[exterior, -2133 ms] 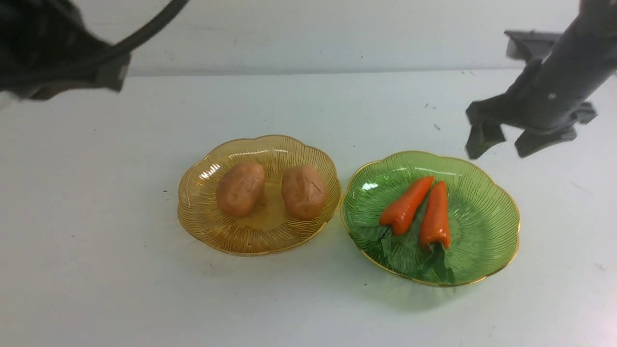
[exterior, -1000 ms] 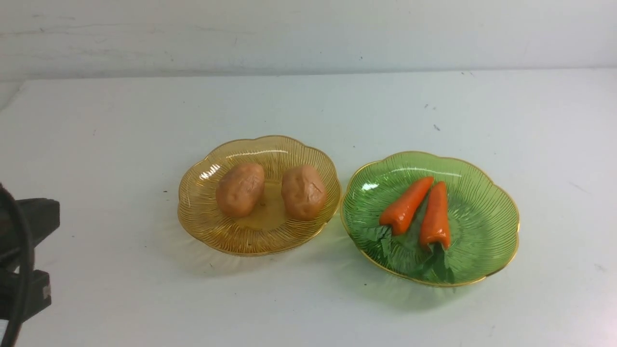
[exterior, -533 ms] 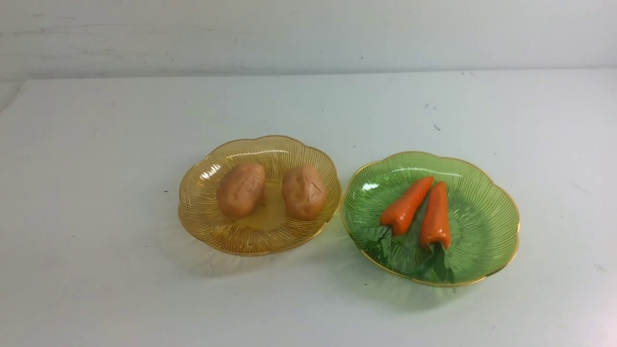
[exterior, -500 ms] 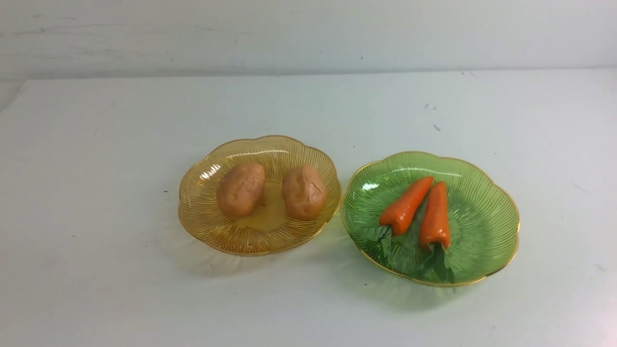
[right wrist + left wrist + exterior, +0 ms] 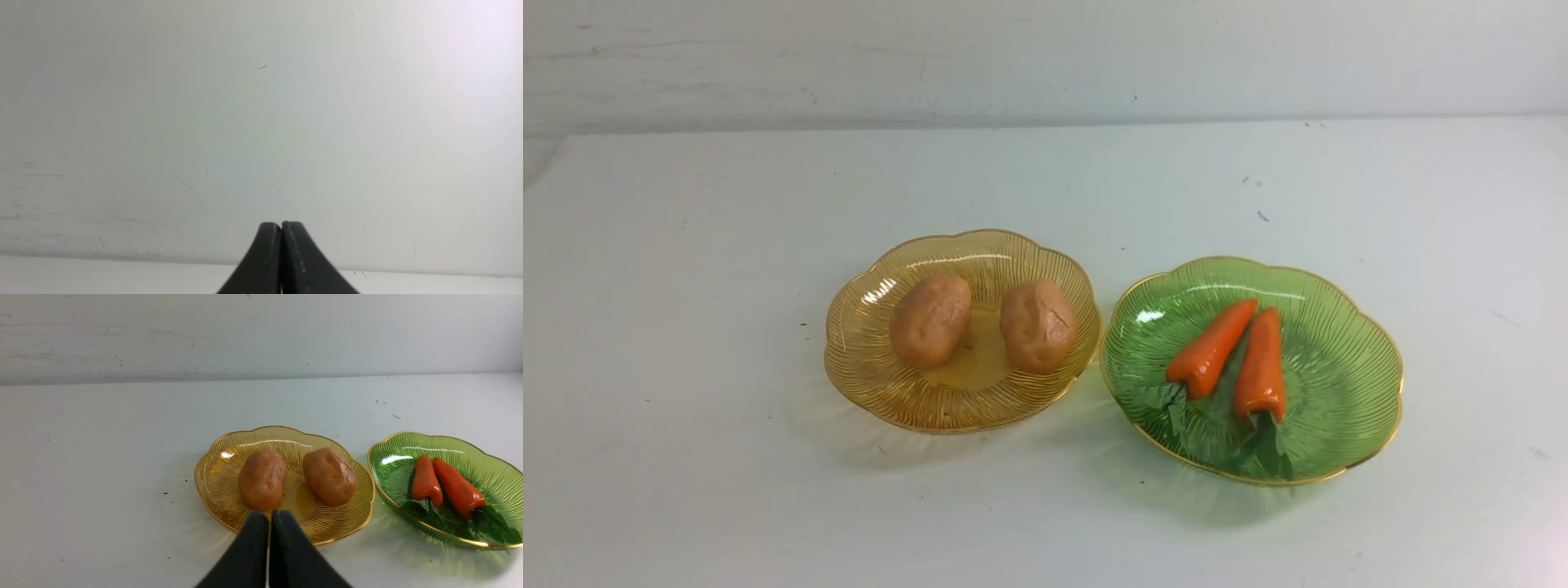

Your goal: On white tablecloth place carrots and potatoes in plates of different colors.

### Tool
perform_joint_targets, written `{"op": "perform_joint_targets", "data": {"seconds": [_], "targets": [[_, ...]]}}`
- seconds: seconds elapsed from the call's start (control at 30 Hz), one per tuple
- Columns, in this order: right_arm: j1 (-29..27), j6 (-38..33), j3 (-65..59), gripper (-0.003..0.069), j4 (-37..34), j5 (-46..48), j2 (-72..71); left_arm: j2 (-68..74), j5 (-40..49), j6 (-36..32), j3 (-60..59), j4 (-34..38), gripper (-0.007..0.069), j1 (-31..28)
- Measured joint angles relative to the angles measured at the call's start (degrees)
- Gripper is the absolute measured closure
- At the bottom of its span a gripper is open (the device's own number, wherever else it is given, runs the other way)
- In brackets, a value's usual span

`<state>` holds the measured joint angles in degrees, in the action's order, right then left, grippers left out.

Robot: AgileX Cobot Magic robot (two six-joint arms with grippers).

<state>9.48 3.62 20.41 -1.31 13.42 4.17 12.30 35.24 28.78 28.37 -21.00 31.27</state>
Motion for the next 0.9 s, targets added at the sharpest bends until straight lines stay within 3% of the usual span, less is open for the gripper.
{"op": "perform_joint_targets", "data": {"seconds": [0.13, 0.33, 0.47, 0.73, 0.9], "targets": [[0.00, 0.00, 0.00, 0.0674, 0.00, 0.00, 0.00, -1.58, -3.11, -6.52, -2.08, 3.80, 0.0628, -2.05], [0.00, 0.00, 0.00, 0.0674, 0.00, 0.13, 0.00, -6.95, -12.21, -22.69, -10.83, 15.00, 0.0628, -12.57], [0.00, 0.00, 0.00, 0.0674, 0.00, 0.84, 0.00, -10.53, -16.06, -29.11, -17.41, 18.73, 0.0628, -18.99], [0.00, 0.00, 0.00, 0.0674, 0.00, 1.26, 0.00, -12.93, -17.13, -32.02, -28.46, 20.20, 0.0628, -26.50], [0.00, 0.00, -0.01, 0.0674, 0.00, 1.26, 0.00, -12.99, -13.96, -32.36, -29.94, 20.32, 0.0628, -27.24]]}}
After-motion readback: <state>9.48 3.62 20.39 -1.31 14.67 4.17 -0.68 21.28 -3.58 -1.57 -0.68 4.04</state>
